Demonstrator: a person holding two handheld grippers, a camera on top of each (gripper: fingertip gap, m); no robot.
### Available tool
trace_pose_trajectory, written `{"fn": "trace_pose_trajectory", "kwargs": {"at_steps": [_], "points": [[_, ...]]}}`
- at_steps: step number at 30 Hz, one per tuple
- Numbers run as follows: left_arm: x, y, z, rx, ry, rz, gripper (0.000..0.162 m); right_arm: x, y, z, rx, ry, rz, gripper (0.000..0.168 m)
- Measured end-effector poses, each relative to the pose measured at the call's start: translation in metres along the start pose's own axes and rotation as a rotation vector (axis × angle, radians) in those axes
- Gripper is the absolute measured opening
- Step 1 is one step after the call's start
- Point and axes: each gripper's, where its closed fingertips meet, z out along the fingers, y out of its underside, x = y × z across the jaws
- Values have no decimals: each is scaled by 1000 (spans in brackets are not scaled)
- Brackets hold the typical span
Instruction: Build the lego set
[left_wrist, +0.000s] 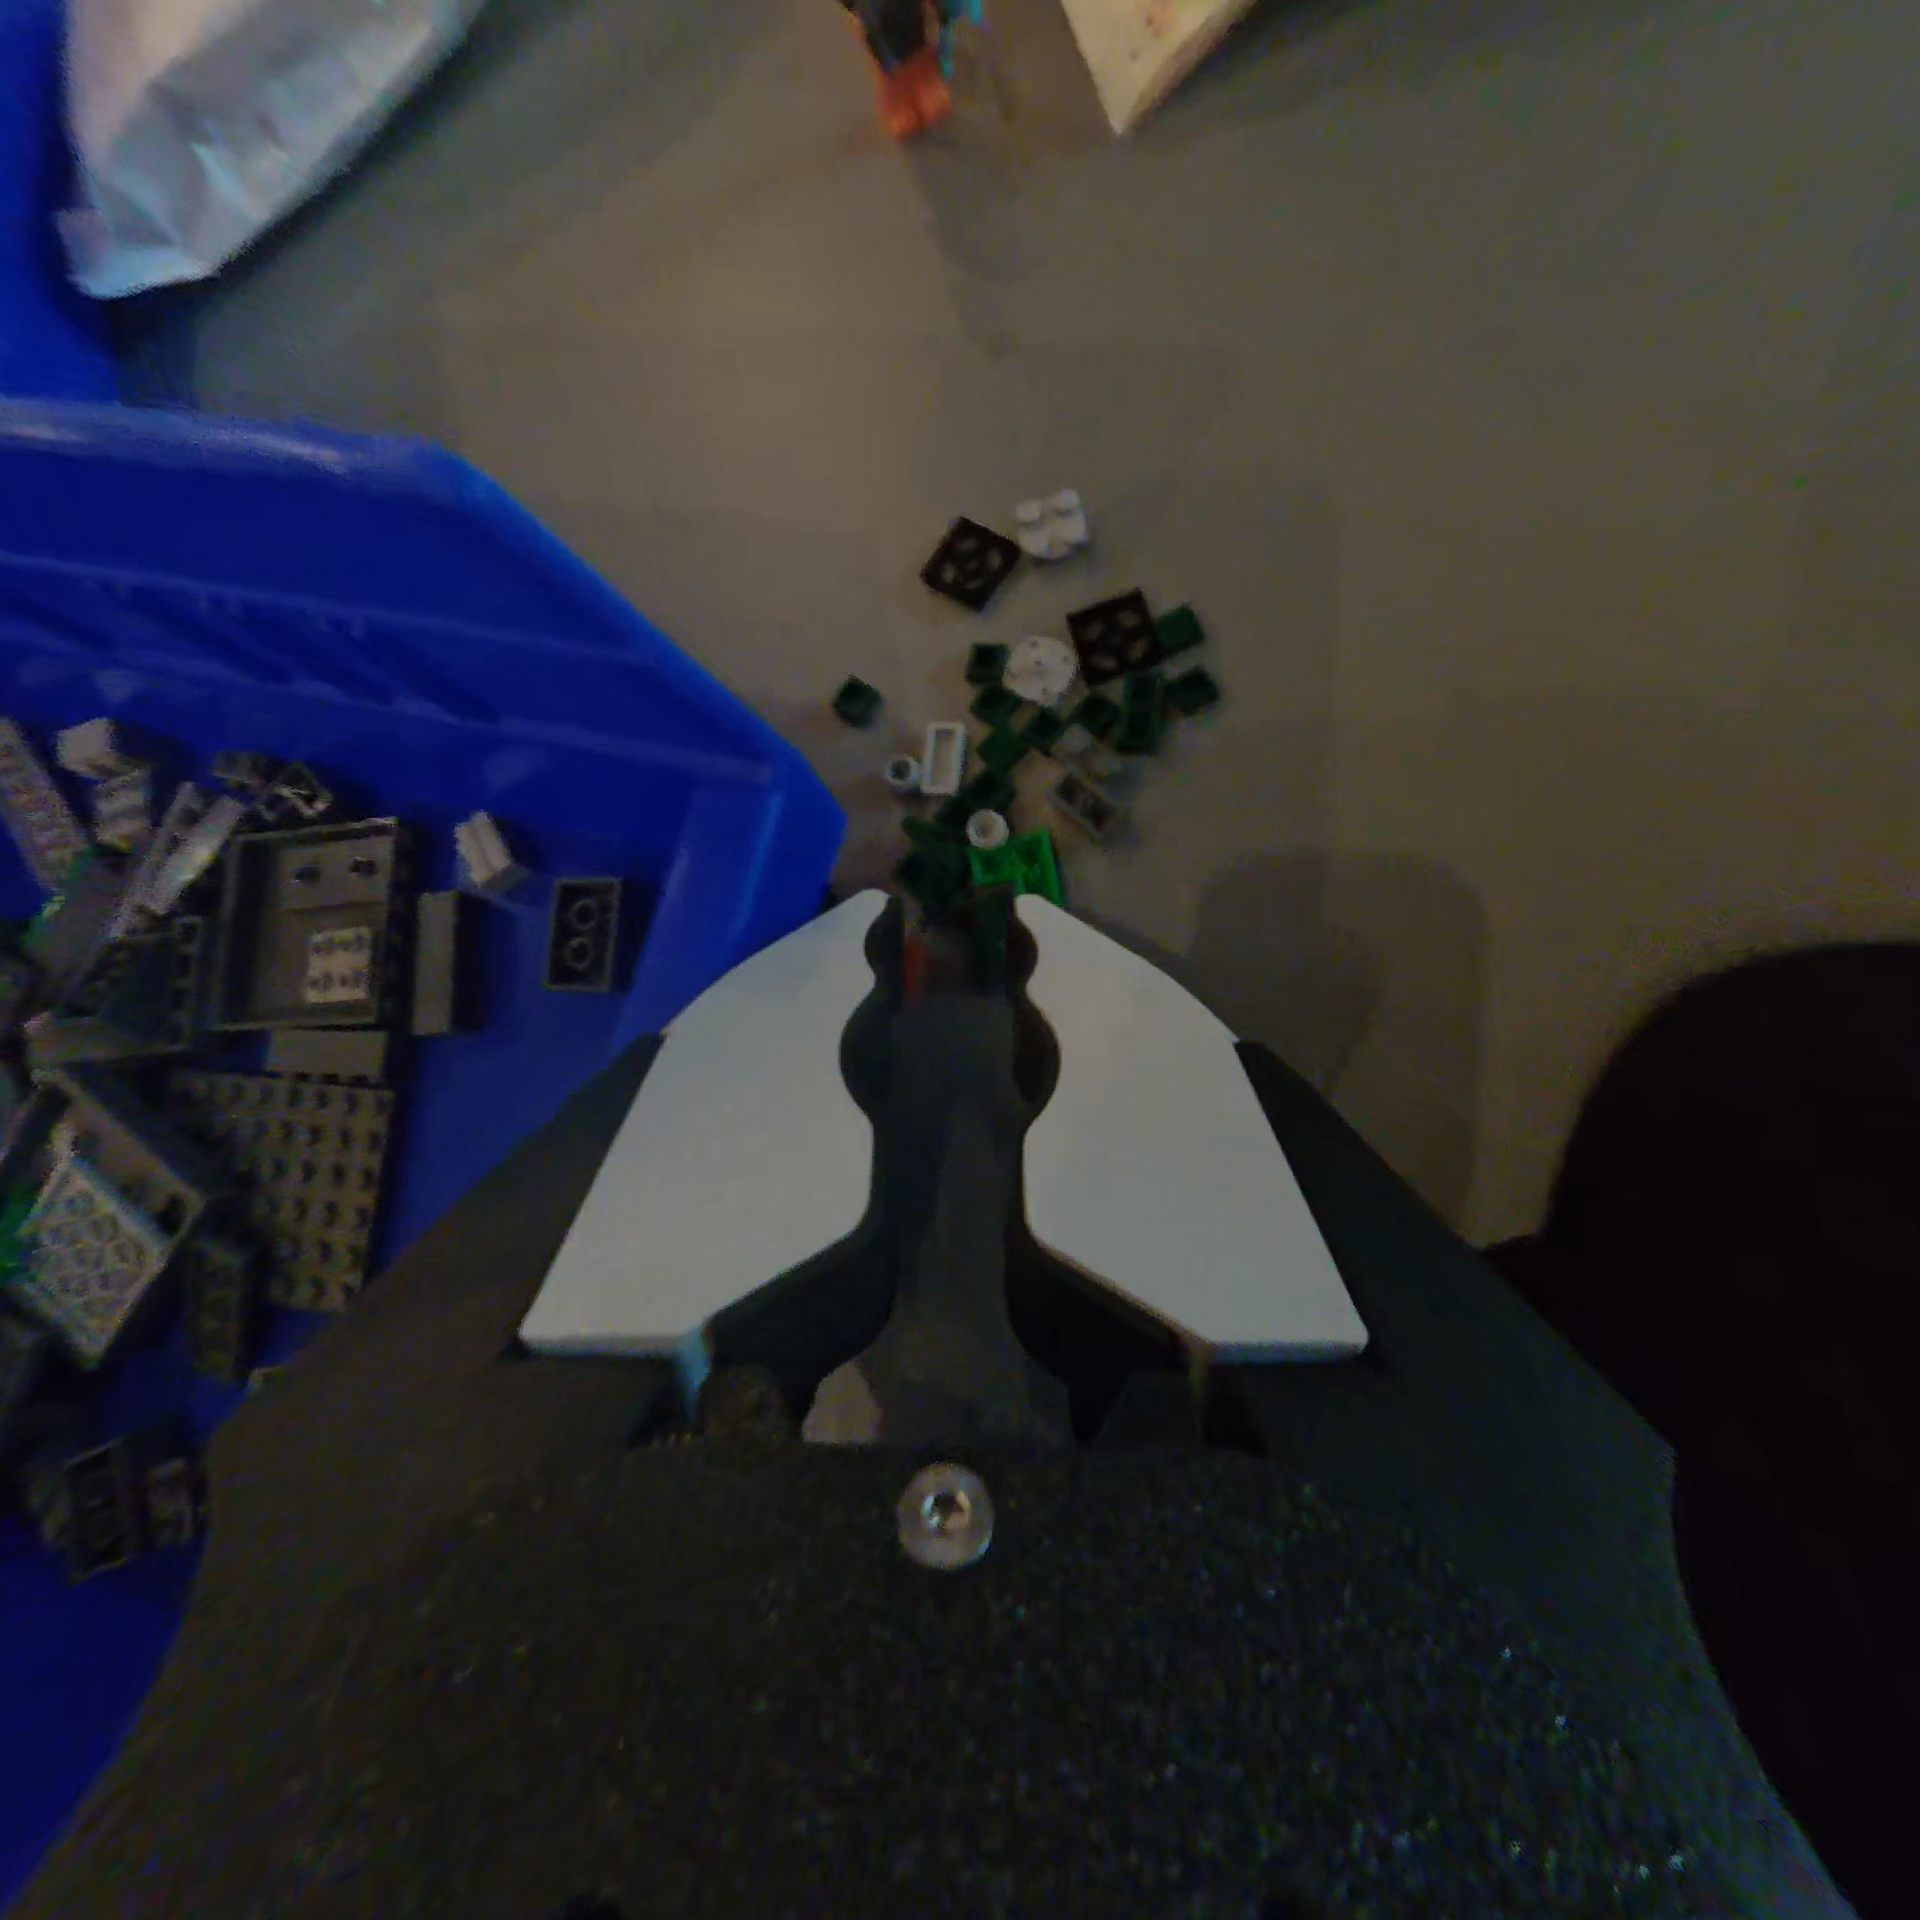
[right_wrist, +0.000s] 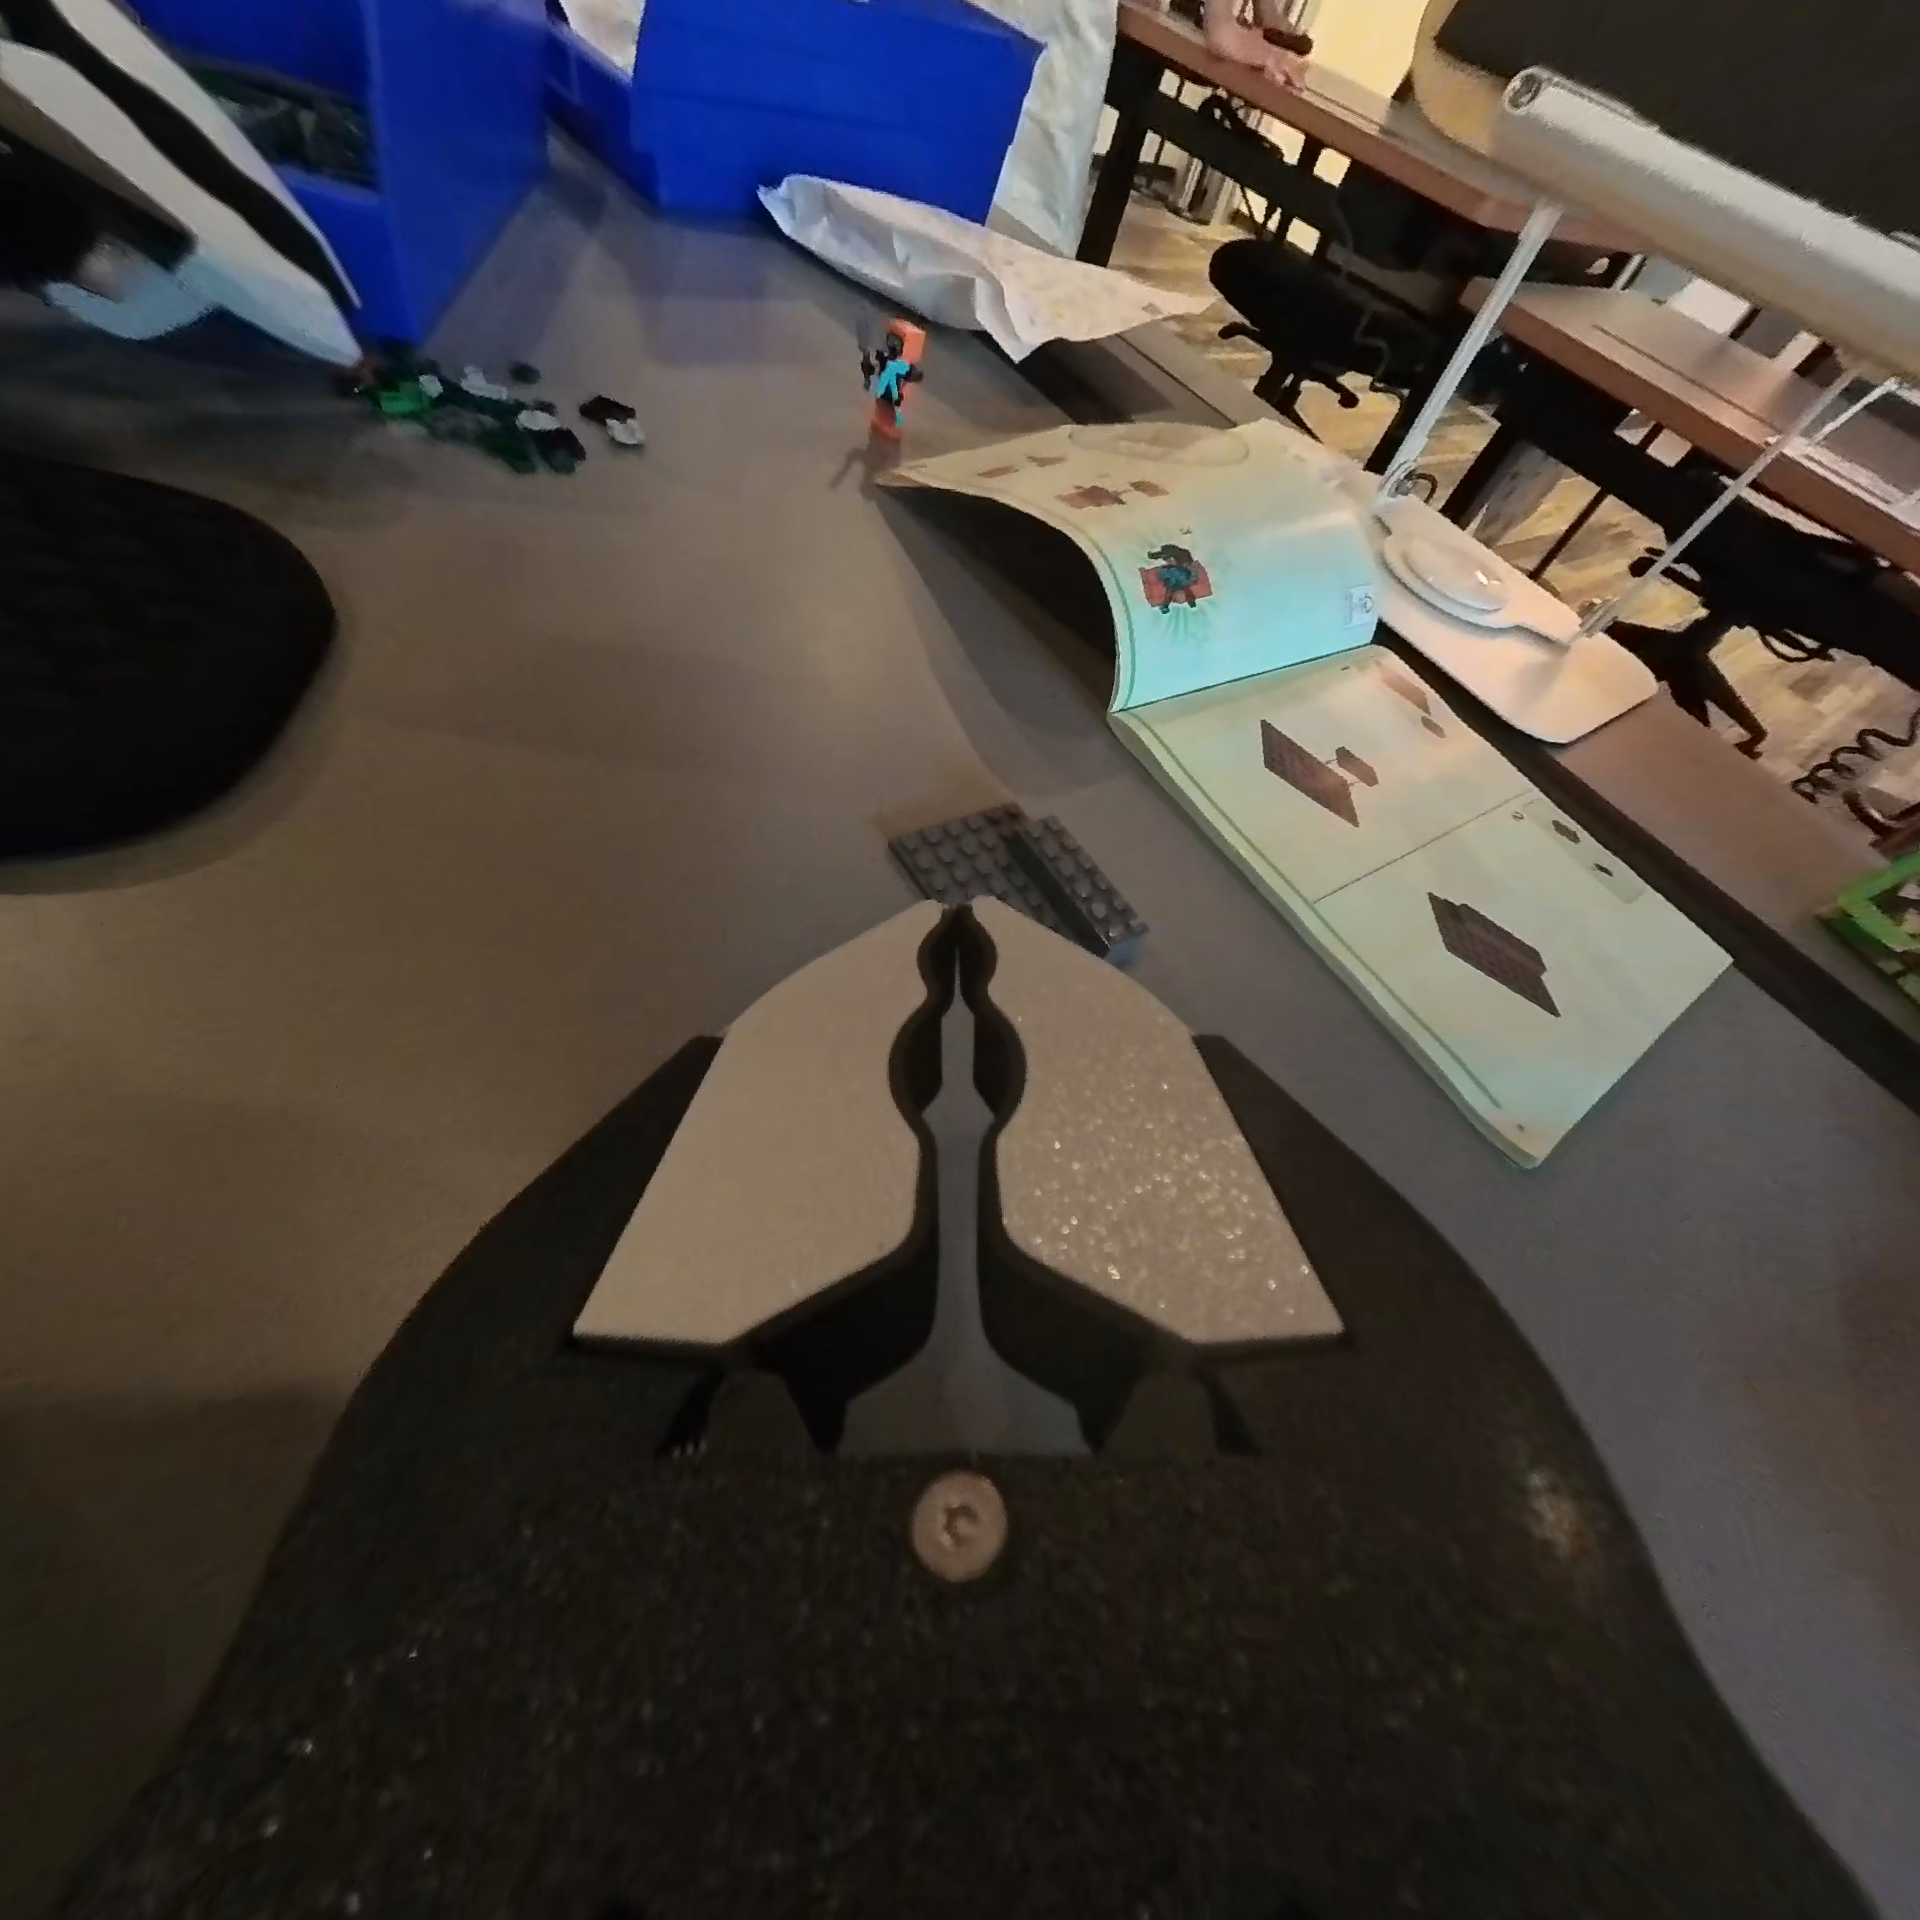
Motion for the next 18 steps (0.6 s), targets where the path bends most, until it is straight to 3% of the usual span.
{"fn": "trace_pose_trajectory", "kwargs": {"at_steps": [13, 18], "points": [[-6, -7, 19, -1, -62, -116, 8, 3, 0, -5, 15, -17, 47, 0], [-5, -2, 20, -18, -68, -138, 11, 6, 0, -6, 21, -17, 65, 0]]}}
